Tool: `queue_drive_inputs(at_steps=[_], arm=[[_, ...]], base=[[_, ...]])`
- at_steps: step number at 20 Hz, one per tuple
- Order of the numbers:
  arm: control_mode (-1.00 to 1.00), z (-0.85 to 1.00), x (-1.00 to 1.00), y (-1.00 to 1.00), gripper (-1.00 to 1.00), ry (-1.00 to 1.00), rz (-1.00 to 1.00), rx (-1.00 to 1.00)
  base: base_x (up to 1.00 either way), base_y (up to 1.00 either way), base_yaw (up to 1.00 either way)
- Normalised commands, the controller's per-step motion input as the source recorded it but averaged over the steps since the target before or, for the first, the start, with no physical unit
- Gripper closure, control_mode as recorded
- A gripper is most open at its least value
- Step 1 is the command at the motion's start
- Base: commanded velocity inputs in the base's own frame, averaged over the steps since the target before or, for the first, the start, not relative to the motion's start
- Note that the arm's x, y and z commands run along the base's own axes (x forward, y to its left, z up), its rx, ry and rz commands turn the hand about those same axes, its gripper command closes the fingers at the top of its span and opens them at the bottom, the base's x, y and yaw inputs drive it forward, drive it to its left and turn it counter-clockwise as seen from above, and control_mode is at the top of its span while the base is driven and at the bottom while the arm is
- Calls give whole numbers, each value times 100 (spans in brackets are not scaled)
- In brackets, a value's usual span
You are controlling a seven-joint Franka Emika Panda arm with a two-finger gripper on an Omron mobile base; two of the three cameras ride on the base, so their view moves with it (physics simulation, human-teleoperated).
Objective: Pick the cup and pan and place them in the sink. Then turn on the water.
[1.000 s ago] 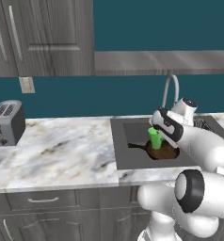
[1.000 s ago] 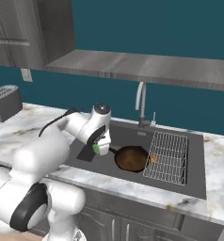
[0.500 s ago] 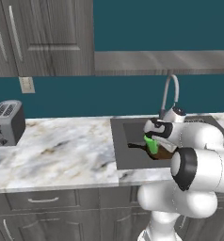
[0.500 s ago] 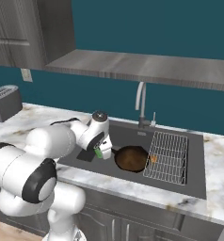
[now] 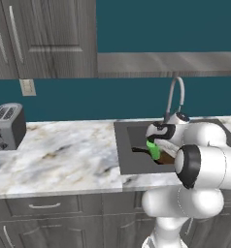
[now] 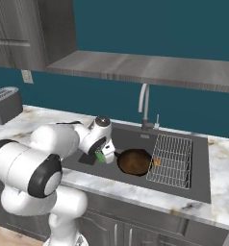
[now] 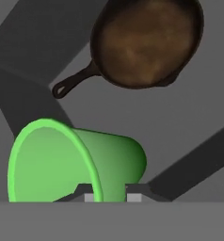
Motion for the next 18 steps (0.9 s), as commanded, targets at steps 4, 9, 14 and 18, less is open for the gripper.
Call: queue_drive_inputs(at_steps=[4, 9, 14, 18], arm=[[-100, -44, 43, 18, 100, 13, 3, -1], [-100, -38, 30, 0, 100, 7, 3, 0], [-100, -32, 26, 0, 100, 3, 3, 0], [-100, -34, 17, 0, 100, 0, 4, 0]], base=[[0, 0, 0], [0, 0, 0], [0, 0, 0], [0, 0, 0]])
